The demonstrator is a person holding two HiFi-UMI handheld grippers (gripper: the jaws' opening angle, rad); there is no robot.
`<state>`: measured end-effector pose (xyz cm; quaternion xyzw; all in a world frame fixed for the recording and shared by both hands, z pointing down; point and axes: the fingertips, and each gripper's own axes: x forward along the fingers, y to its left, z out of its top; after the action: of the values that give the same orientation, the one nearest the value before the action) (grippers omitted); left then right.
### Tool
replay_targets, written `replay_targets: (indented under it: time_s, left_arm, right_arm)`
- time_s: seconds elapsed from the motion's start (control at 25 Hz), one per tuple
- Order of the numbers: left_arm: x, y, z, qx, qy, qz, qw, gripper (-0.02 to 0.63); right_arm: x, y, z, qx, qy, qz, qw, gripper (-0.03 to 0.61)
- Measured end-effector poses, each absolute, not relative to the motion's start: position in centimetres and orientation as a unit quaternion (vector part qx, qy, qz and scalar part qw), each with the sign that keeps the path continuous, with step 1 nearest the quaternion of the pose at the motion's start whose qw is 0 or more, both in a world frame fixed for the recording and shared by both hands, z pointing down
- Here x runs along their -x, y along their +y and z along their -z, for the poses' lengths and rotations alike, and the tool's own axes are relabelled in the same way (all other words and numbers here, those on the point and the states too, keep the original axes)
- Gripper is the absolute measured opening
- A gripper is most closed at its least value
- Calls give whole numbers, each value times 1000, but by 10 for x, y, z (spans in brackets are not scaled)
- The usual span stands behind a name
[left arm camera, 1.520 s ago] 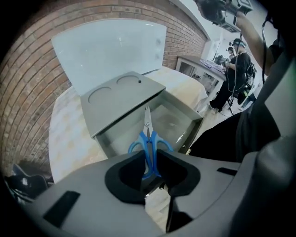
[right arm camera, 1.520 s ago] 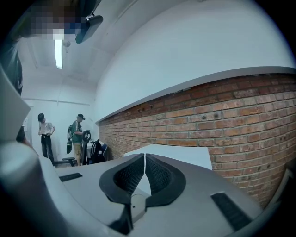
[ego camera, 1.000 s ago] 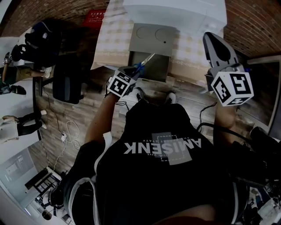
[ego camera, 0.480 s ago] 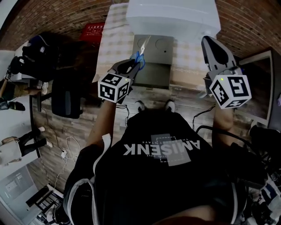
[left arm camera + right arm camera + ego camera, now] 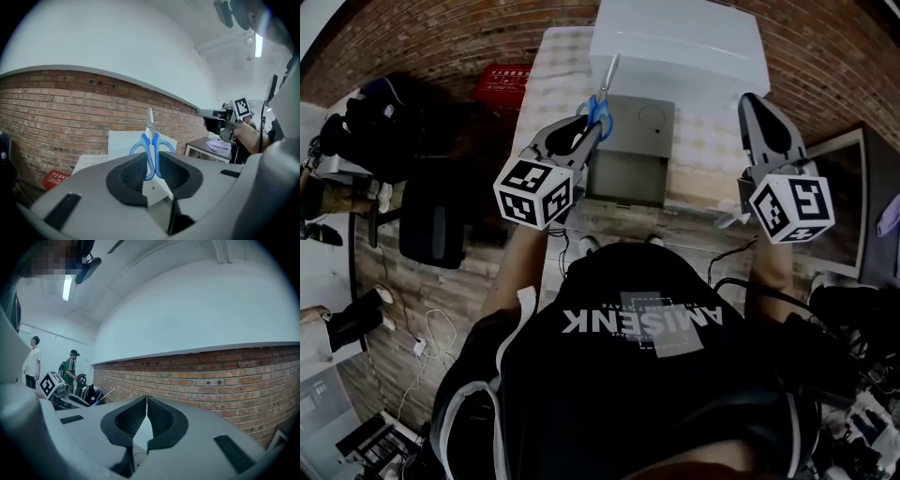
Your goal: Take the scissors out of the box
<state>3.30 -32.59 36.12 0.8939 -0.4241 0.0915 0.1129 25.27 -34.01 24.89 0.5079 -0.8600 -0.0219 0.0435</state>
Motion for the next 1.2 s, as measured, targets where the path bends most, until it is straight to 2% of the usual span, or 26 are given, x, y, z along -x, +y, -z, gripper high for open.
replay_targets:
  time_s: [0.56, 1.2]
  left_arm:
    - [0, -309, -271, -892, -451, 19, 35, 91]
    - [9, -298, -238, -888, -454, 65, 15, 91]
  right_arm:
    - [-231, -316, -229, -529, -846, 46, 49, 40]
    - [-233, -302, -221, -550, -831, 62, 58, 40]
